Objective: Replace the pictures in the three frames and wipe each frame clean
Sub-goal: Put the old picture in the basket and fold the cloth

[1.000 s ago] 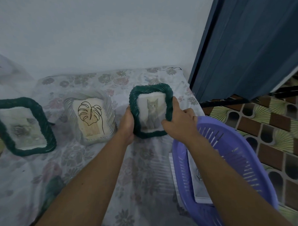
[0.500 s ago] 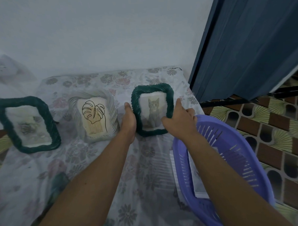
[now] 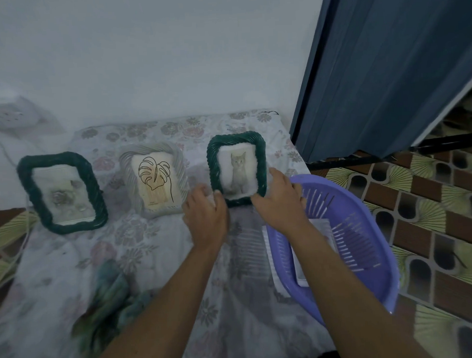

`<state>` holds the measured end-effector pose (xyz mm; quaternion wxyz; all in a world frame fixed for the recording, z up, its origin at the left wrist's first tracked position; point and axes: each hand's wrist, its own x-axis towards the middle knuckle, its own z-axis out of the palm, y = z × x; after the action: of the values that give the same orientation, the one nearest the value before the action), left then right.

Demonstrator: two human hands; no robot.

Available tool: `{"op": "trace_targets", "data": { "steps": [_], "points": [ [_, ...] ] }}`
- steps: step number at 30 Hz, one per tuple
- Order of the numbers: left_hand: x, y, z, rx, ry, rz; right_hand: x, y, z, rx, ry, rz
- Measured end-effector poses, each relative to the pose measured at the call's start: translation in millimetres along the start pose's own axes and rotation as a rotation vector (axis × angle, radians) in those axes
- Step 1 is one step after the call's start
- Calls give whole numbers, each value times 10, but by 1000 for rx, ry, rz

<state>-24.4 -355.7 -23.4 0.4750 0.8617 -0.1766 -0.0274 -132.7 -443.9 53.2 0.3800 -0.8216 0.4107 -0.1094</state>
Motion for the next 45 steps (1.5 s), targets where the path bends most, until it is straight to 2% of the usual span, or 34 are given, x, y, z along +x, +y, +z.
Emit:
{"op": "trace_targets", "data": {
  "steps": [2,6,10,14,18,23,29,35,38,40,45],
  "points": [
    [-182,-57,-25,94,-93,53,-127,92,14,1,10,16],
    [-456,-226,3,237,-351,267,-332,324,79,30,12,40],
    [-575,-301,107,385,-557,414,-519,485,95,114,-61,99],
    [-588,-205,249,575,-744,461,-677,566,91,84,-151,114],
    [-510,-53,374,681,-848,486,-720,621,111,-3,-72,24],
    [-434,47,442,704,-872,417,-695,650,50,102,-85,20],
    [-338,157,589,711,-963,336,-650,651,-9,110,-115,22],
    [-410,264,560,711,-930,337,-661,634,-39,108,-125,12],
    [-420,260,529,594,-956,284,-648,642,-27,111,-122,14],
    [-387,141,563,438,-980,167,-642,647,-24,126,-119,13],
    [-458,160,313,100,-830,-55,-642,641,8,105,-129,11]
  ]
}}
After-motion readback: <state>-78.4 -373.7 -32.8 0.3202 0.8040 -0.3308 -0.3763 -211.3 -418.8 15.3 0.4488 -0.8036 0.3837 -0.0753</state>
